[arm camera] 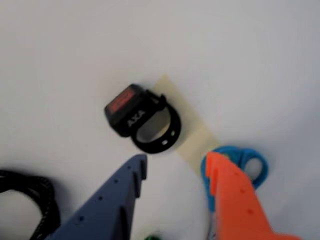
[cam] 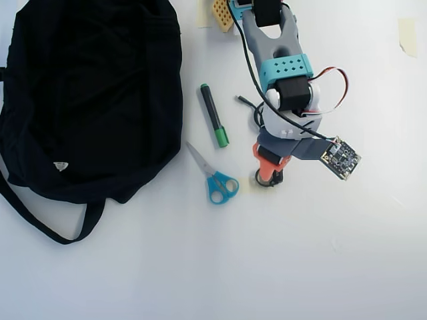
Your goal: Put the bike light into the black bag
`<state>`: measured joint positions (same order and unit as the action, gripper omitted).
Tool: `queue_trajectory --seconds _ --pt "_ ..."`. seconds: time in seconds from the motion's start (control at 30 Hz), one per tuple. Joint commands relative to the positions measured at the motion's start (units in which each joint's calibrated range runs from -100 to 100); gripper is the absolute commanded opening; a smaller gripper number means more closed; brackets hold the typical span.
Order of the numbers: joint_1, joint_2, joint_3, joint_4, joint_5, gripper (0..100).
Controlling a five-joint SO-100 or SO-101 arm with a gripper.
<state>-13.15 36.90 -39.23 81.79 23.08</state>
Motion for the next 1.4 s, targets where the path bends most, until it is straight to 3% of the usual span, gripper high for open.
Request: queue_trajectory --seconds 0.0,0.17,0.4,0.63,1.37 --pt "0.0 1.3 -2.5 -2.4 0.9 17" --pt "0.0 4.6 -2.7 -6.6 1.0 32" --pt "0.2 6.7 -2.8 -8.8 0.1 21" --pt "0.2 7.8 -2.7 -9.5 0.2 29" --pt "0.4 12.1 -3.0 -10.6 1.3 30"
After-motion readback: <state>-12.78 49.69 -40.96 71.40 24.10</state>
